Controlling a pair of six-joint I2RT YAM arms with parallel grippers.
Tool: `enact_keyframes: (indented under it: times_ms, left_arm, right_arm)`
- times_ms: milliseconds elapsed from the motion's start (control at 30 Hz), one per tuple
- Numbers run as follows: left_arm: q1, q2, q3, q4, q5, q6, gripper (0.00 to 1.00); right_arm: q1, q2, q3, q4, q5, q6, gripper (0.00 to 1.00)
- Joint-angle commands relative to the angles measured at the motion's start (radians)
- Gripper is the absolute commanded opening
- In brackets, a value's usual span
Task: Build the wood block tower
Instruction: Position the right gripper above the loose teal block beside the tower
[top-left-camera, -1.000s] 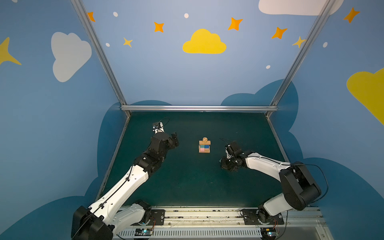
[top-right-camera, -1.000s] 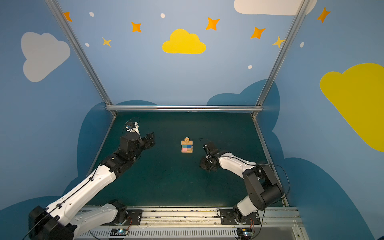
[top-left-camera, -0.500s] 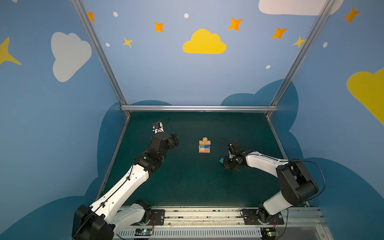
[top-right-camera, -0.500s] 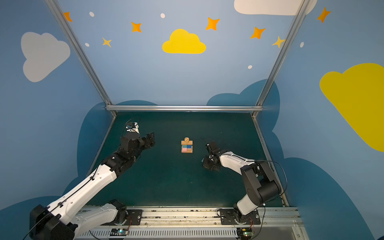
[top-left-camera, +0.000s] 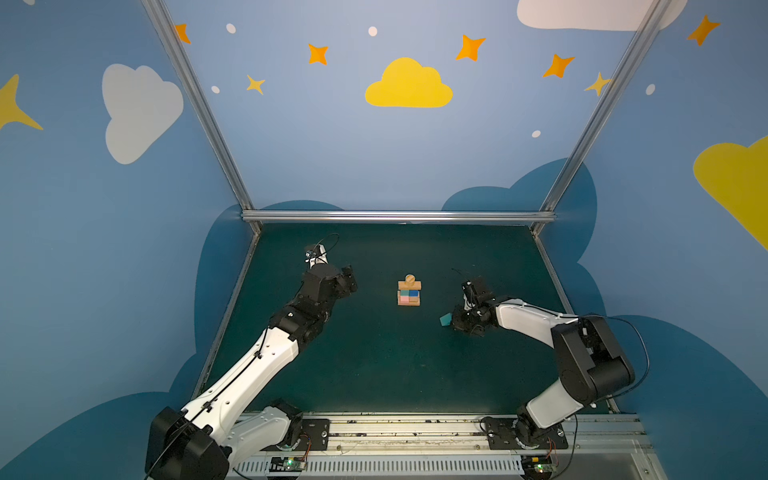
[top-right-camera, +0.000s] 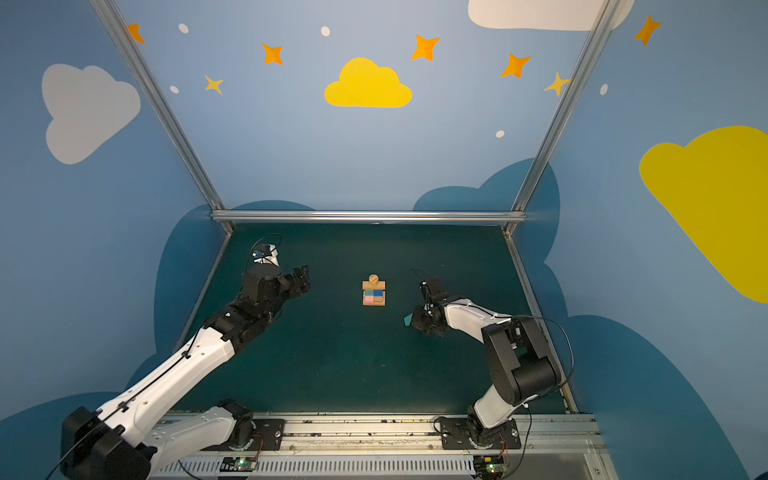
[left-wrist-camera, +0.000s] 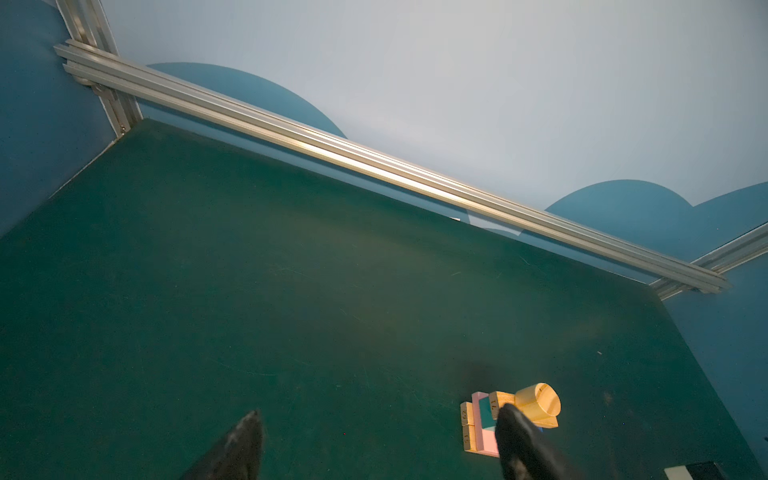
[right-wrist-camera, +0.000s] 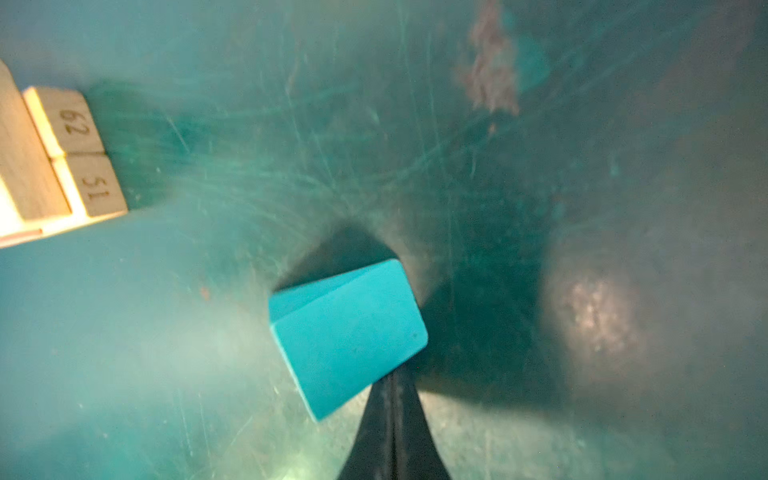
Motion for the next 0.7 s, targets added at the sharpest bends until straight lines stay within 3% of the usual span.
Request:
enact_keyframes:
  times_ms: [0, 200, 433, 467, 600, 667]
  left_arm:
    - [0.006, -0.002, -0.006, -0.001, -0.002, 0.004, 0.86]
    - [0.007, -0.004, -0.006, -0.005, -0.002, 0.004, 0.87]
    - [0.013, -0.01, -0.014, -0.005, -0.003, 0.009, 0.87]
    - [0.016, -0.01, -0.014, -0.007, -0.003, 0.008, 0.87]
    - [0.019, -0.009, -0.017, -0.006, 0.003, 0.009, 0.87]
    - [0.023, -0.01, -0.018, -0.008, 0.004, 0.009, 0.87]
  right_arm:
    - [-0.021, 0.042, 0.015, -0.01, 0.038, -0.032, 0.0]
    - [-0.034, 0.036, 0.039, -0.034, 0.033, -0.036, 0.0]
    - [-0.017, -0.096, 0.041, -0.14, 0.112, -0.014, 0.0]
    - [-0.011, -0.12, 0.042, -0.149, 0.117, -0.007, 0.04]
    - [0.02, -0.183, 0.054, -0.17, 0.137, 0.032, 0.44]
    - [0.035, -0.208, 0.062, -0.182, 0.153, 0.057, 0.55]
